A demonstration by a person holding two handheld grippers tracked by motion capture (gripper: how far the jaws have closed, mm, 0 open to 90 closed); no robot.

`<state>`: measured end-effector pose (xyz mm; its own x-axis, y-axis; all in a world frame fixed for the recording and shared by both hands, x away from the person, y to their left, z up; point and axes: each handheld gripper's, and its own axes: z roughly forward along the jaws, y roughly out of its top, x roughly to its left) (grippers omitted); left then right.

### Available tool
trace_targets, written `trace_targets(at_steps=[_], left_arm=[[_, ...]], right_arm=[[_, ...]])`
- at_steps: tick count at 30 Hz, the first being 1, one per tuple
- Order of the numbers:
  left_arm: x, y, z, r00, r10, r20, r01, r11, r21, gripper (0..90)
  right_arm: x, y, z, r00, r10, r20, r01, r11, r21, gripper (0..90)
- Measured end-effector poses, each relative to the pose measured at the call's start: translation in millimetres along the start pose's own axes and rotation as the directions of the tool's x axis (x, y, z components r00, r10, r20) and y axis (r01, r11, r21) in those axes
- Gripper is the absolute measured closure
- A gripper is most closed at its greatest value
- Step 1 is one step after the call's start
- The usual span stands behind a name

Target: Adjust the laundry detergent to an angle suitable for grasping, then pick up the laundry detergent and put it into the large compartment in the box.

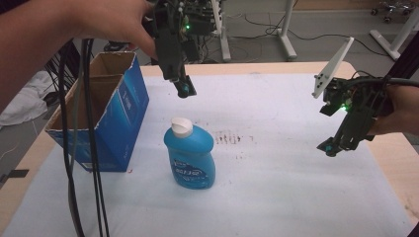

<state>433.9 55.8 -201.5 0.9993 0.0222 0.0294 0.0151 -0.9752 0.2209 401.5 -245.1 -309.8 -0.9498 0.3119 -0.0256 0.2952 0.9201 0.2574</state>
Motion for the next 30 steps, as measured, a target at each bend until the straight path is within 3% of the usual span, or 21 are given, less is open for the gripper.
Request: trace_targets(at_steps=[4,10,17,30], left_arm=[[-1.7,-0.6,-1.2,1.0000,0.003,-0.001,-0.003,1.0000,0.000,1.7],[-18.4,1.3,-2.4,0.9995,0.023,0.019,-0.024,0.9996,0.017,1.6],[-28.9,4.3,-0.4,0.9990,0.032,0.033,-0.032,0.9992,0.022,1.7],[-43.0,4.3,7.7,0.9990,0.012,0.043,-0.014,0.9991,0.040,1.7]], right_arm=[[-0.3,-0.1,-0.2,1.0000,0.001,0.000,-0.001,1.000,0.003,1.9],[-1.4,0.3,0.4,1.0000,0.003,0.003,-0.003,1.000,0.000,1.9],[-0.9,-1.2,-1.5,1.0000,0.008,0.005,-0.008,1.000,-0.005,1.9],[0.9,-0.2,-1.5,0.9999,-0.005,0.009,0.005,1.000,-0.011,1.9]])
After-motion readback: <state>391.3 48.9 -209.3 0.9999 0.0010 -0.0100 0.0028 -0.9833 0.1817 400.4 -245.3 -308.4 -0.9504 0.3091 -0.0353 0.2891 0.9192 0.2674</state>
